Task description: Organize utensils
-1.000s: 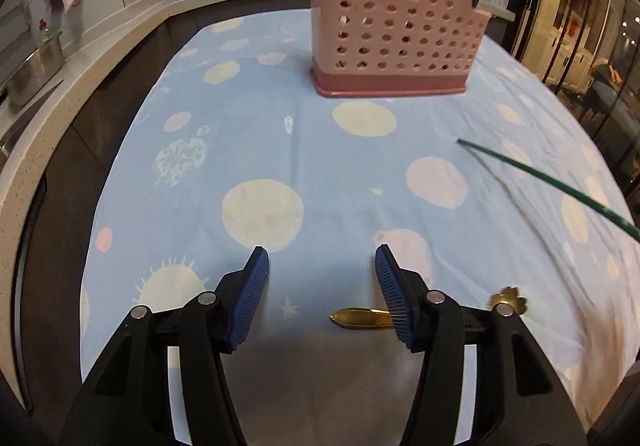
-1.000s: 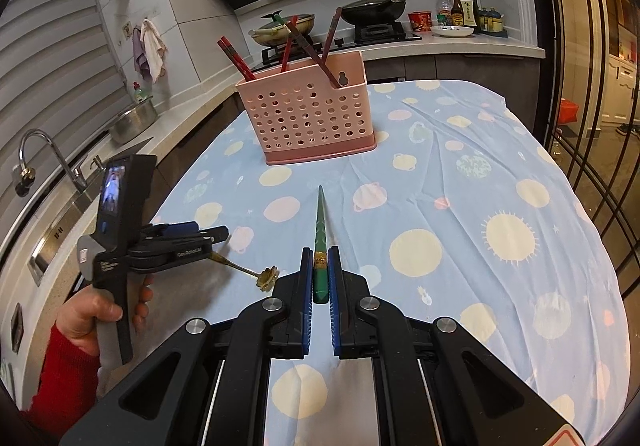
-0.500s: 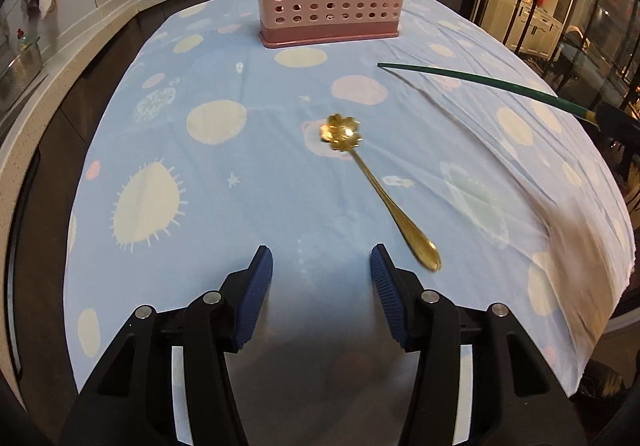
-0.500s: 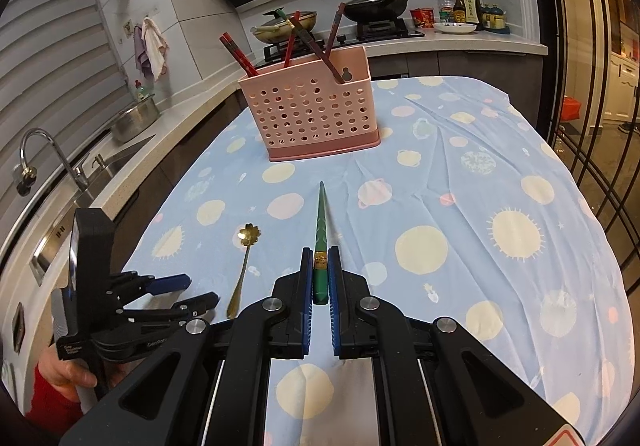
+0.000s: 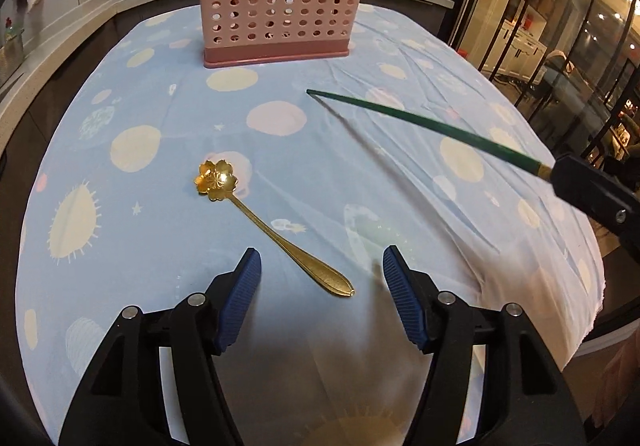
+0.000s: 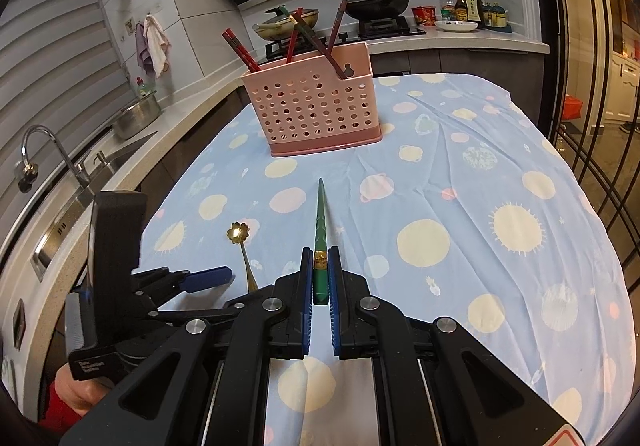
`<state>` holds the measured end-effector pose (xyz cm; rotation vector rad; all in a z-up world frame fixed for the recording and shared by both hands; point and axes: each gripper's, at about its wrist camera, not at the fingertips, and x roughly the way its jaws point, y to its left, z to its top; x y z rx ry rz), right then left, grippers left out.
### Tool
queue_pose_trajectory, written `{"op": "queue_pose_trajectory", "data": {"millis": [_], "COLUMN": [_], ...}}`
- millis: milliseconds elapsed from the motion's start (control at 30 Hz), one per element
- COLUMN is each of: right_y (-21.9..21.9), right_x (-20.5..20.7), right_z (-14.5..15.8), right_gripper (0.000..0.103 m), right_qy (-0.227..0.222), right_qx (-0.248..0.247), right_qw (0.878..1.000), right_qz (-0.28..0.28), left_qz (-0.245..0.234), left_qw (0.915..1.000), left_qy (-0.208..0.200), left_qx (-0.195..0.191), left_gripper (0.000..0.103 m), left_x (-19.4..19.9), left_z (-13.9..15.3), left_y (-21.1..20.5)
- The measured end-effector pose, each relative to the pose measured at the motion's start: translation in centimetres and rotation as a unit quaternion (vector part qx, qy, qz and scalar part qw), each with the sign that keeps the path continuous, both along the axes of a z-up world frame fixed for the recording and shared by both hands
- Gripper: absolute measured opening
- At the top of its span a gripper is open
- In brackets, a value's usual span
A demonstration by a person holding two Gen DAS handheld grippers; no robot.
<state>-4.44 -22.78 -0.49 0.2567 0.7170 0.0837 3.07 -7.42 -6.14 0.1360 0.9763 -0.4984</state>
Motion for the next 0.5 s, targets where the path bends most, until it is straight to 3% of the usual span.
{"op": "queue_pose_trajectory", "data": {"millis": [133,200,267,500], "right_y": [0.0,0.1,0.1,0.1], "right_x": [-0.1,-0.1,0.1,-0.1], "right_z": [-0.1,-0.3,-0.6,-0.4], "right_gripper": [0.007,0.007,0.007,0.007], "right_qy": [-0.001,0.001,0.003,0.000], "right_qx": [0.000,0.003,0.006,0.008], "right_qw": [1.000,1.000,1.000,1.000], "right_qz": [0.003,0.006,0.007,0.008], "left_qz": [0.000,0.002,0.002,0.001], "left_qw": [0.9999,0.9999,1.0000,0.9994], "left_qy": [-0.011,-0.010,-0.003,0.020], "left_qx": [0.013,0.011,0.002,-0.029], "left_gripper": [0.041,0.026,0.018,0.009], "left_x": [-0.5,-0.7,-0.7,-1.0], "left_z": [-0.1,-0.1,0.0,0.2], "left_y": [0.5,1.1,1.7,3.0]}}
